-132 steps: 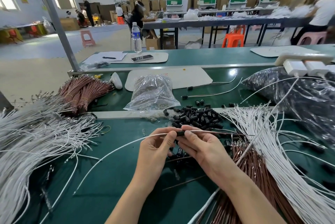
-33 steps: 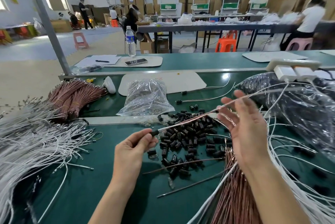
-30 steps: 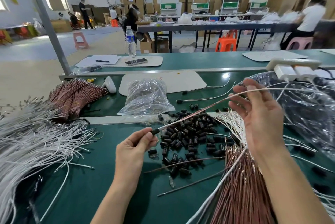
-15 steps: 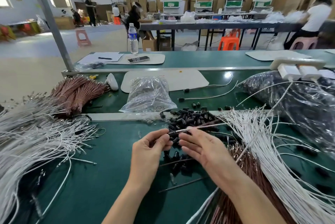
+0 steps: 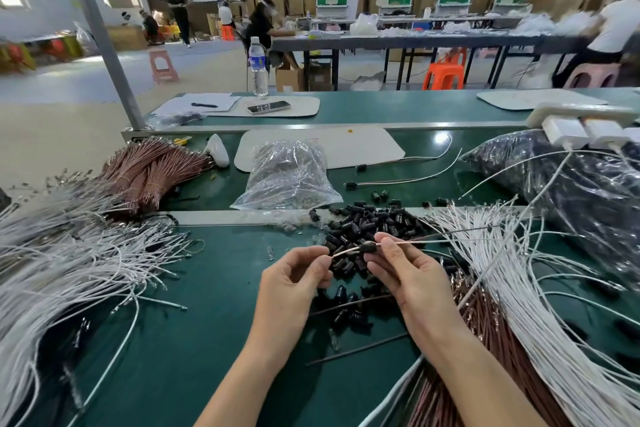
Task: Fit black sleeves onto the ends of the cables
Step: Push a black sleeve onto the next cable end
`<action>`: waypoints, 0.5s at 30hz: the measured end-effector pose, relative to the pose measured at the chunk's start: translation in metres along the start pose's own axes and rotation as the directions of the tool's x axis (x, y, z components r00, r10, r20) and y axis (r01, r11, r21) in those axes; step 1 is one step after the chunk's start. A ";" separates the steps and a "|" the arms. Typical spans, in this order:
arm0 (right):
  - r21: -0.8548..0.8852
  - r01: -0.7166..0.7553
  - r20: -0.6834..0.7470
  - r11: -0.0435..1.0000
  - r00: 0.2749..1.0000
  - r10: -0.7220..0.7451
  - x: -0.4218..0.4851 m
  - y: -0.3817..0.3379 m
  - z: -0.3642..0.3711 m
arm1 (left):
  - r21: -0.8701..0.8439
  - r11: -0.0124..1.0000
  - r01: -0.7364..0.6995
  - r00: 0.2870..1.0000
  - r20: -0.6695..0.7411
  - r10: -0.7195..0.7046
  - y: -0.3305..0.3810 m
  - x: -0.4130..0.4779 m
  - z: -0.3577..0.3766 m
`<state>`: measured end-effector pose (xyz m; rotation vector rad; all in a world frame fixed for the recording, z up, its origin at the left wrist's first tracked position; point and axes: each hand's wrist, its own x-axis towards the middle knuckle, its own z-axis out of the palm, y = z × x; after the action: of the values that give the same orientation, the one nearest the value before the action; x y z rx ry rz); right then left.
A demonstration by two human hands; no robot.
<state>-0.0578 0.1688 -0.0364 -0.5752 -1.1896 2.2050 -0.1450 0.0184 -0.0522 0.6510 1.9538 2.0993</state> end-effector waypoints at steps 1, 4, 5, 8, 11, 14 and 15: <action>-0.003 -0.005 0.022 1.000 1.000 0.005 -0.001 0.000 0.000 | -0.002 1.000 0.002 1.000 -0.003 -0.002 0.000 0.000 0.000; -0.038 -0.027 0.095 0.999 0.995 0.030 -0.003 0.001 0.002 | -0.026 1.000 0.017 1.000 -0.006 -0.017 0.001 0.000 0.002; -0.047 -0.031 0.107 0.998 0.994 0.036 -0.004 0.001 0.003 | -0.032 0.999 0.019 1.000 -0.006 -0.020 0.001 0.000 0.003; -0.064 -0.035 0.122 0.997 0.992 0.042 -0.005 0.001 0.003 | -0.060 0.998 0.026 1.000 -0.006 -0.026 0.000 0.000 0.003; -0.065 -0.038 0.136 0.997 0.990 0.047 -0.006 0.000 0.004 | -0.070 0.997 0.031 1.000 0.002 -0.031 0.001 0.000 0.004; -0.068 -0.046 0.150 0.997 0.987 0.056 -0.007 0.001 0.005 | -0.082 0.996 0.044 0.999 0.009 -0.044 0.002 -0.001 0.005; -0.070 -0.049 0.154 0.996 0.986 0.059 -0.007 0.001 0.005 | -0.081 0.996 0.045 0.999 0.011 -0.044 0.002 -0.001 0.005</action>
<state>-0.0552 0.1607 -0.0339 -0.4732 -1.3463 2.2985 -0.1415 0.0218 -0.0505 0.5947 1.8496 2.1328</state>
